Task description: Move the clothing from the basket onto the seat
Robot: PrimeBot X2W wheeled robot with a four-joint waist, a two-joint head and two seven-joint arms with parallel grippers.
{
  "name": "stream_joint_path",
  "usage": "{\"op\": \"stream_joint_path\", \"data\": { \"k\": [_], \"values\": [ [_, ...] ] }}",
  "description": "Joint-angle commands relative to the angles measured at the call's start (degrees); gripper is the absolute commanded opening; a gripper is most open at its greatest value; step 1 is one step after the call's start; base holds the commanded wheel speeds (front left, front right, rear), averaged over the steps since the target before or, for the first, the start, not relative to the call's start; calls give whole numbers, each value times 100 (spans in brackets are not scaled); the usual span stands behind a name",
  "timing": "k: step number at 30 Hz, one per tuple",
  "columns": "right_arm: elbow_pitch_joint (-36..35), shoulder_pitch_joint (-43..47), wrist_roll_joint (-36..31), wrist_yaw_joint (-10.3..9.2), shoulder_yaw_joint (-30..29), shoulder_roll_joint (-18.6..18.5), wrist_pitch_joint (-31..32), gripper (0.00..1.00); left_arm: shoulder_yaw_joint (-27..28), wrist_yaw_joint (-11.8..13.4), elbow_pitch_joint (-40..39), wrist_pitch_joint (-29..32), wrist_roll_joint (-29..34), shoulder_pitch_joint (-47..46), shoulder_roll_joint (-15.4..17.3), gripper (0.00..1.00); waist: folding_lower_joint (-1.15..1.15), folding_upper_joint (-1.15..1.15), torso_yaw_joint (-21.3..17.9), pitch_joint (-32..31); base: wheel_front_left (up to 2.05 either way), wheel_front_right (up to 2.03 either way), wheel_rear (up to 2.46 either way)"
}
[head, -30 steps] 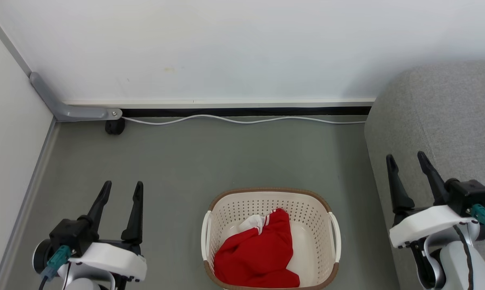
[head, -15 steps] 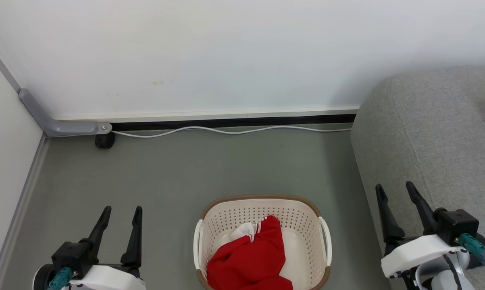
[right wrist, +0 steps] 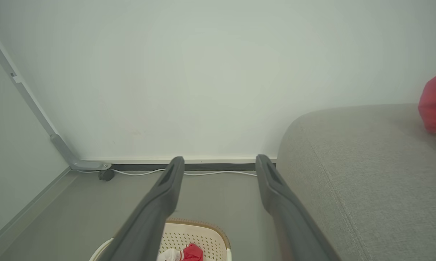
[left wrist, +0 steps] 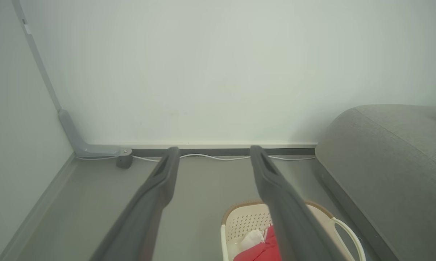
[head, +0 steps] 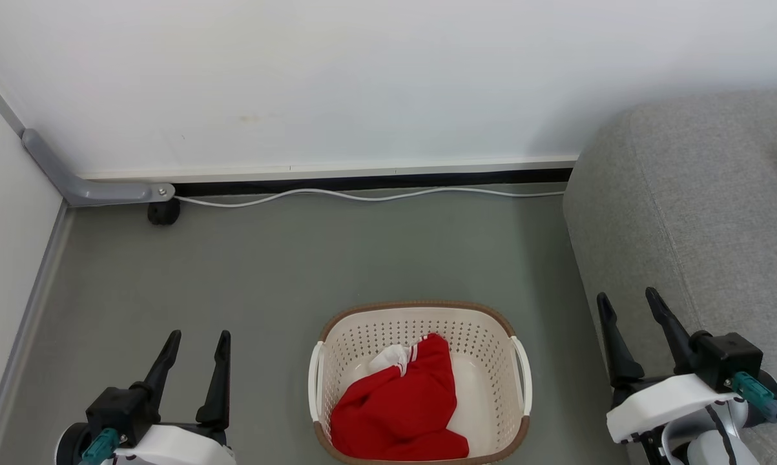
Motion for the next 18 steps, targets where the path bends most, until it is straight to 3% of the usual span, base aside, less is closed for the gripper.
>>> {"op": "stream_joint_path", "data": {
  "k": [1, 9, 18],
  "values": [
    [-195, -204, -81, 7, 160, -15, -69, 100, 172, -22, -117, -29, 41, -206, 34, 100, 0, 0, -9, 117, 0, 0, 0],
    [-389, -490, -175, 7, 294, 30, -69, 100, 74, -22, 61, -29, -55, -409, -16, 100, 0, 0, -19, 669, 0, 0, 0],
    [-571, -1033, -347, 7, 307, 86, -69, 100, -449, -22, 419, -29, -206, -1051, -73, 100, 0, 0, -62, 1794, 0, 0, 0]
  ]
}}
